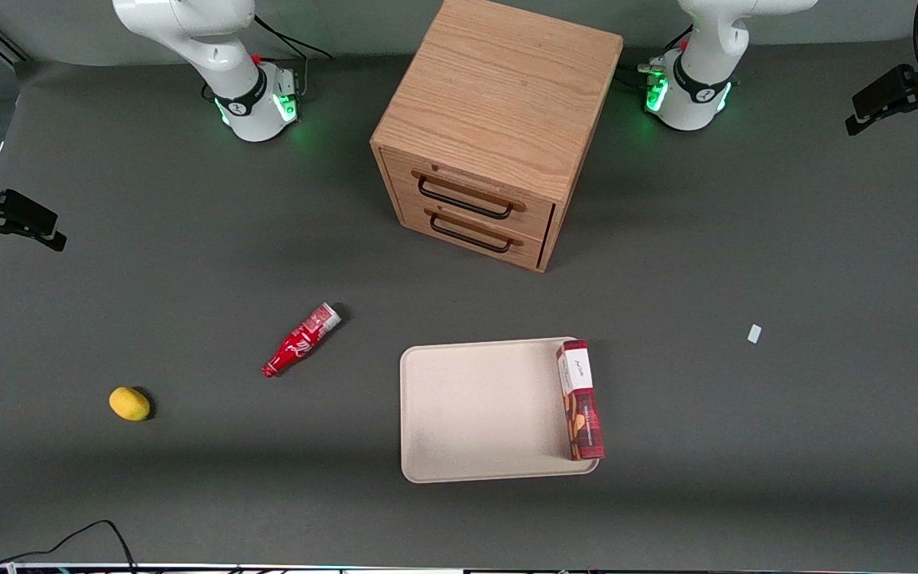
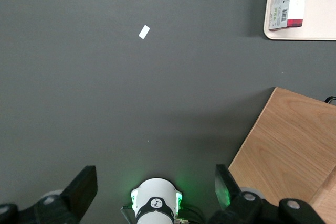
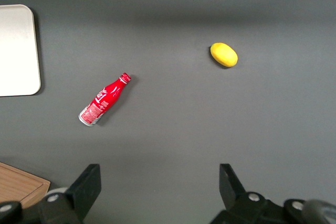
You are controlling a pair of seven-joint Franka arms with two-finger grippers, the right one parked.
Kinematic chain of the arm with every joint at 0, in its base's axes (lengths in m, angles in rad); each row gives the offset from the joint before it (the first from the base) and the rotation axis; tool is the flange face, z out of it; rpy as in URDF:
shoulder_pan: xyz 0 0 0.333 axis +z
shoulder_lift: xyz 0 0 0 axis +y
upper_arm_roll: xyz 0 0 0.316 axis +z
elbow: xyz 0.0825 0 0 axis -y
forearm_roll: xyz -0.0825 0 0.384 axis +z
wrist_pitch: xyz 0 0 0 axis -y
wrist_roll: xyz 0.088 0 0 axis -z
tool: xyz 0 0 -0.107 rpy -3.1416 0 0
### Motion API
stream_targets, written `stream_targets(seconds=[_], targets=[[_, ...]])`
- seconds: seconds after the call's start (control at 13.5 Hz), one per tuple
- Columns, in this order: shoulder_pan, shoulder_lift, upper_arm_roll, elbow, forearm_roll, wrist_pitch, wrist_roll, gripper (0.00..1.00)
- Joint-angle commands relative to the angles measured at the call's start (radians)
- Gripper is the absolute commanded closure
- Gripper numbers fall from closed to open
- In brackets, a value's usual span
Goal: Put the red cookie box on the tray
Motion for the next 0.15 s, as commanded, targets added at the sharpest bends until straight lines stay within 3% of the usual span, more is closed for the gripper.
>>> stream_targets(seconds=[0.0,0.07], targets=[[-0.004,0.028,0.008,0.051,0.015,-0.025,0.017,0.00],[-0.003,0.042,0.008,0.072,0.013,-0.041,0.020,0.00]])
